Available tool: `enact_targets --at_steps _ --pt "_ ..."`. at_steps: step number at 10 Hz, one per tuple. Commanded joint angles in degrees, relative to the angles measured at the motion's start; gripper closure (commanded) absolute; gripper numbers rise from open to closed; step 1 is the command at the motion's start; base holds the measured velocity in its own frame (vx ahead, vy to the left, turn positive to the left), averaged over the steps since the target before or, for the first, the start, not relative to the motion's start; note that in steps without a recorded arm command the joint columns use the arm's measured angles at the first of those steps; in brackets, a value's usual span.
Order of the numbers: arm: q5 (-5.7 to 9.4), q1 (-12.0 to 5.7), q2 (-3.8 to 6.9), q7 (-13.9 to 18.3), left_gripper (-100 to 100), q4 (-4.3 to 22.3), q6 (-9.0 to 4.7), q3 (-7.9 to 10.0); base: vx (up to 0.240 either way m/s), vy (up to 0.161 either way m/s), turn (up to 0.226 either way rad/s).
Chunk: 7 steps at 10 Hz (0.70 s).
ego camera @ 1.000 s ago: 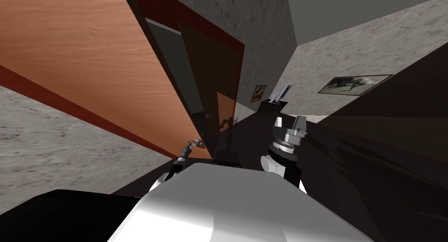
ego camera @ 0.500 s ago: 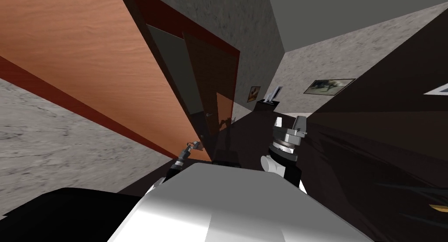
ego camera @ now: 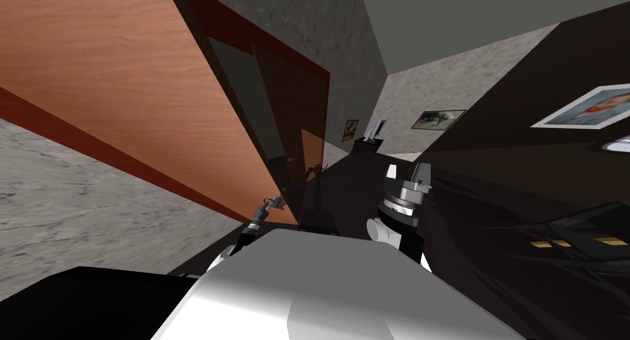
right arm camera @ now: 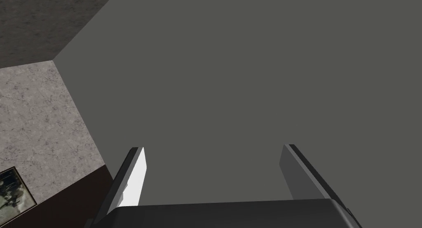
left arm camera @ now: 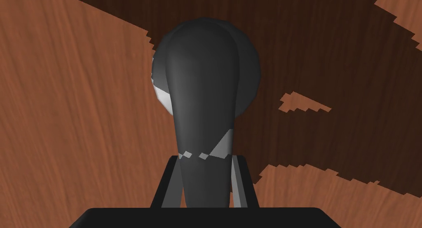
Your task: Pull the door open
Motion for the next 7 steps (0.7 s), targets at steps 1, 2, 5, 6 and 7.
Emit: enact_targets --at_steps 1,2,5,6,7 --pt "-0.16 -0.29 -0.83 -0.42 100 -1.24 1.64 -0.38 -0.192 0.074 -0.163" --pt "-0.10 -1.04 -1.11 -0.69 100 -1.13 2.33 -0.36 -0.244 0.062 -0.144" --pt "0.07 -3.41 -2.01 -1.54 100 -0.80 4.54 -0.28 -0.232 0.045 -0.164" --pt "0.13 -4.22 -2.32 -1.83 100 -0.69 5.30 -0.25 -0.197 0.091 -0.129" --pt "0.13 -4.22 -2.32 -1.83 100 -0.69 5.30 -0.25 -0.122 0.061 -0.049"
